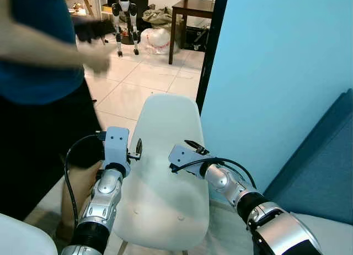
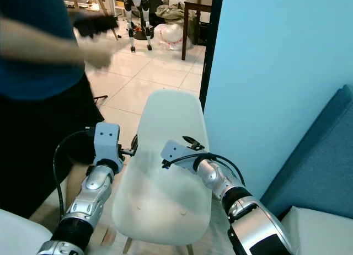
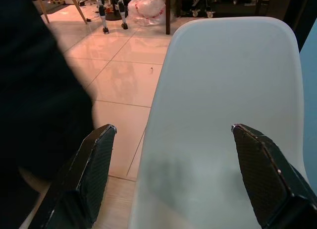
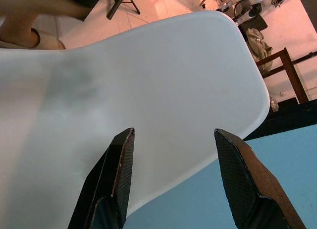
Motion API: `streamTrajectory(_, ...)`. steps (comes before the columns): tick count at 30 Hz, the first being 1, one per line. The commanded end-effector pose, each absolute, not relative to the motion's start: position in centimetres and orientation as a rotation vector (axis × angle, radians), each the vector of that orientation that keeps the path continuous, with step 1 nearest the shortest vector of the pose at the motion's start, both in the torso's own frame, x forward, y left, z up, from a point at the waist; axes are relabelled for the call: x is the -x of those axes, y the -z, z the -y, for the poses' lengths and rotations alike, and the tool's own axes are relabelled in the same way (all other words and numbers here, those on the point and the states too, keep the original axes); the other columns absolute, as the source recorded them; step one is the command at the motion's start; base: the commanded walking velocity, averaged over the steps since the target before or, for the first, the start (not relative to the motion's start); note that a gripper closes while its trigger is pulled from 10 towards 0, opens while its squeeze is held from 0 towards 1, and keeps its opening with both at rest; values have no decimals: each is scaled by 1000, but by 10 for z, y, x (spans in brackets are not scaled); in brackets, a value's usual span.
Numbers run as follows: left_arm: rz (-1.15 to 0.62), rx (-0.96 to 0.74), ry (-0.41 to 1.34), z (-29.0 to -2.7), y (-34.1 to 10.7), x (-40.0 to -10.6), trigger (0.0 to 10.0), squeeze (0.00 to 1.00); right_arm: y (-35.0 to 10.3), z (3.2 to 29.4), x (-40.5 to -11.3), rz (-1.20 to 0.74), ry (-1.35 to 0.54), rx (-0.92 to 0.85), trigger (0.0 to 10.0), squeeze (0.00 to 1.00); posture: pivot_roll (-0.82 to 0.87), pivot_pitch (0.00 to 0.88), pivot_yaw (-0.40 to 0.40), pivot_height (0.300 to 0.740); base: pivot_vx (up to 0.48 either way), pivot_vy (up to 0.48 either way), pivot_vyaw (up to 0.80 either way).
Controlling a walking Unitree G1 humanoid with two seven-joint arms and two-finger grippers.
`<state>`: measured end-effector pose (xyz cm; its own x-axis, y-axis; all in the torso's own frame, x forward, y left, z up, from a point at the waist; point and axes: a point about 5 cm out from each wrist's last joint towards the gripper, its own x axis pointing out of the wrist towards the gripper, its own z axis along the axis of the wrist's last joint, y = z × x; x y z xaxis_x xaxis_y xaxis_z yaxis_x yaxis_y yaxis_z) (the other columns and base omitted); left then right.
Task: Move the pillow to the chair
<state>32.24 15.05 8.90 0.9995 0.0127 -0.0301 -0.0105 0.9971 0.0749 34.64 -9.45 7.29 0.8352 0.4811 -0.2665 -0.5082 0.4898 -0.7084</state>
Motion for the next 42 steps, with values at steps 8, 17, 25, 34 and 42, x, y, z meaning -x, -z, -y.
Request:
streamTrajectory(8, -45, -84, -4, -149, -86, -321, 10000, 0, -72, 99, -347, -51, -597, 869, 10000, 0, -22, 0, -74, 740, 0, 0, 0)
streamTrajectory(17, -49, -84, -3, -150, -85, -320, 10000, 0, -71, 99, -346, -52, -600, 869, 10000, 0, -27, 0, -75, 740, 0, 0, 0)
streamTrajectory(25, -47, -79, -13, -151, -86, -320, 10000, 0, -72, 99, -347, -52, -600, 867, 10000, 0, -35, 0, -68, 740, 0, 0, 0)
streamTrajectory(34, -46, -81, 7, -145, -87, -323, 10000, 0, -72, 102, -347, -53, -594, 861, 10000, 0, -27, 0, -72, 740, 0, 0, 0)
streamTrajectory(42, -55, -82, -4, -150, -83, -320, 10000, 0, -71, 101, -346, -53, -600, 864, 10000, 0, -23, 0, -75, 740, 0, 0, 0)
